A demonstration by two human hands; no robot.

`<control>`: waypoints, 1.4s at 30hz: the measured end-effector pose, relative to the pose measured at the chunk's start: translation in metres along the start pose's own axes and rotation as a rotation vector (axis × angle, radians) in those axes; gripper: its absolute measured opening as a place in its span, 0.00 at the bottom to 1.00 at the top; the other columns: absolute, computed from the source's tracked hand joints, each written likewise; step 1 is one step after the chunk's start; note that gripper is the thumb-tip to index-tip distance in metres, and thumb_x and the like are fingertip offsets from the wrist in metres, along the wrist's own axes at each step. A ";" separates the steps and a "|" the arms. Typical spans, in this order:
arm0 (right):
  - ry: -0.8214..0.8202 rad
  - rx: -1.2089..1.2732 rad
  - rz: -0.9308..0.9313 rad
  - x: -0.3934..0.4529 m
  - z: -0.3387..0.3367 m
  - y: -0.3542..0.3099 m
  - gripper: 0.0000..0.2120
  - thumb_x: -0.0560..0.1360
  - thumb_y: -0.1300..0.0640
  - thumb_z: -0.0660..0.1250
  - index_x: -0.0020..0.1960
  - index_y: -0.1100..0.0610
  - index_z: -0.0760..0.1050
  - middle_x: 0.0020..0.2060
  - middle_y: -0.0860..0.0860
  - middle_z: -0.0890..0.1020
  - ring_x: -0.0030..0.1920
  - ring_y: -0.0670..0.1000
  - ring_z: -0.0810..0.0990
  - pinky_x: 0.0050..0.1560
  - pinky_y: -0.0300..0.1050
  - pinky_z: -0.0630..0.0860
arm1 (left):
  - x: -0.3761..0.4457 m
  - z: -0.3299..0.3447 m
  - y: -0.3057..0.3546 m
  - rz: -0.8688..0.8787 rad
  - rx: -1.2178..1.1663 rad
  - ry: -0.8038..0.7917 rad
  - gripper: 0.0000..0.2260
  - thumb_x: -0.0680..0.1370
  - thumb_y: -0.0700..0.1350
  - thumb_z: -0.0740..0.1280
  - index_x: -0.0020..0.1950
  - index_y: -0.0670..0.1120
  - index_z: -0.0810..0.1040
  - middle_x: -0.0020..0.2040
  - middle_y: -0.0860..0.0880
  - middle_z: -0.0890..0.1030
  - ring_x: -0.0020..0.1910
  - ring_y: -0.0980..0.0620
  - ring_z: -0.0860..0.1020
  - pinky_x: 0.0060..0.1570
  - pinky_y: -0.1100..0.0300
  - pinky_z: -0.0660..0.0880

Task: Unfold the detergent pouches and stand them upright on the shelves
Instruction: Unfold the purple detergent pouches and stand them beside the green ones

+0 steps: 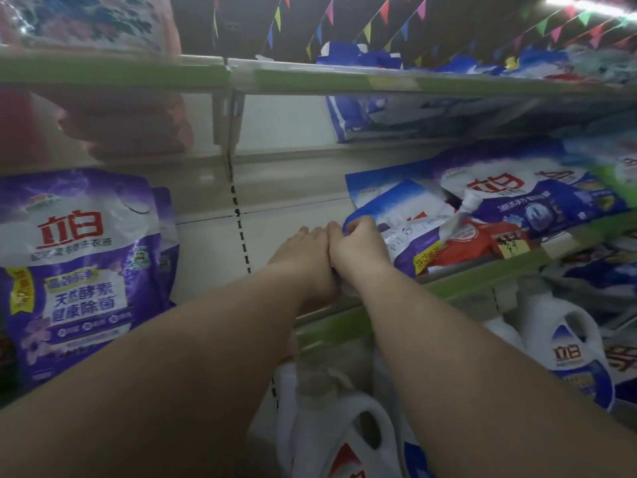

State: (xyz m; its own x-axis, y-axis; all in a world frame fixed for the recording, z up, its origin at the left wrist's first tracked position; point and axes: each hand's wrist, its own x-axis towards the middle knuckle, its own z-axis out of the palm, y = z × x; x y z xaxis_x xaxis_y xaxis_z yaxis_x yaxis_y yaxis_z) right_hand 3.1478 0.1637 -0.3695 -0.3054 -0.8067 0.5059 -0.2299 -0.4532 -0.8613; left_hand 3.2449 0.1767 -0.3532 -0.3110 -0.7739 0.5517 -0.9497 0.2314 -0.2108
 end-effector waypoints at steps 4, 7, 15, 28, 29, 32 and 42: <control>0.011 0.042 0.101 0.006 -0.002 0.003 0.19 0.82 0.51 0.64 0.70 0.58 0.68 0.64 0.59 0.78 0.59 0.62 0.79 0.59 0.54 0.78 | 0.011 0.003 0.008 -0.002 0.023 -0.110 0.23 0.75 0.52 0.69 0.68 0.52 0.69 0.60 0.49 0.79 0.53 0.46 0.76 0.48 0.54 0.70; -0.037 -0.053 0.139 0.008 -0.002 0.005 0.27 0.80 0.58 0.65 0.76 0.60 0.61 0.67 0.61 0.75 0.63 0.63 0.78 0.53 0.51 0.75 | 0.009 0.010 0.011 -0.078 0.062 -0.225 0.10 0.80 0.54 0.65 0.60 0.54 0.77 0.53 0.52 0.80 0.49 0.46 0.77 0.54 0.55 0.75; -0.052 -0.128 0.184 0.002 0.003 -0.002 0.34 0.76 0.57 0.65 0.79 0.57 0.58 0.73 0.59 0.71 0.65 0.64 0.78 0.60 0.60 0.82 | 0.010 0.011 0.004 -0.129 0.017 -0.186 0.10 0.79 0.50 0.67 0.39 0.52 0.71 0.39 0.52 0.76 0.40 0.46 0.77 0.46 0.56 0.73; -0.067 -0.114 0.205 -0.007 0.005 -0.009 0.35 0.75 0.56 0.60 0.81 0.57 0.53 0.54 0.57 0.80 0.53 0.61 0.82 0.57 0.58 0.83 | 0.018 -0.007 -0.026 -0.138 -0.293 -0.095 0.14 0.84 0.48 0.59 0.62 0.50 0.82 0.55 0.45 0.84 0.54 0.43 0.80 0.52 0.55 0.77; -0.071 -0.116 0.205 -0.008 0.006 -0.008 0.39 0.74 0.56 0.62 0.82 0.56 0.51 0.50 0.56 0.81 0.49 0.59 0.83 0.55 0.56 0.84 | 0.017 -0.006 -0.027 -0.148 -0.334 -0.088 0.14 0.84 0.47 0.59 0.62 0.50 0.83 0.55 0.45 0.84 0.54 0.43 0.81 0.53 0.55 0.77; -0.082 -0.183 0.184 -0.008 0.010 -0.007 0.31 0.74 0.52 0.65 0.77 0.55 0.64 0.51 0.55 0.80 0.50 0.57 0.82 0.52 0.53 0.83 | 0.016 0.002 -0.033 -0.172 -0.438 -0.048 0.14 0.86 0.49 0.58 0.57 0.50 0.83 0.52 0.44 0.84 0.55 0.41 0.81 0.52 0.55 0.75; -0.115 -0.373 0.114 -0.002 0.017 -0.002 0.22 0.76 0.48 0.69 0.67 0.58 0.75 0.56 0.55 0.80 0.50 0.57 0.79 0.45 0.47 0.73 | 0.008 0.020 -0.065 -0.352 -0.656 0.301 0.16 0.88 0.53 0.55 0.53 0.46 0.79 0.46 0.46 0.81 0.47 0.43 0.79 0.45 0.55 0.73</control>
State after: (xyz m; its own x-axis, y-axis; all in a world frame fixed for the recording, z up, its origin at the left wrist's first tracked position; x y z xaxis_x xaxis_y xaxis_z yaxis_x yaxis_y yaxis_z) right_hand 3.1645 0.1593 -0.3698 -0.2475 -0.8908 0.3811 -0.5263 -0.2066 -0.8248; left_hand 3.3054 0.1439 -0.3514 0.1029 -0.6951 0.7115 -0.7922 0.3752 0.4812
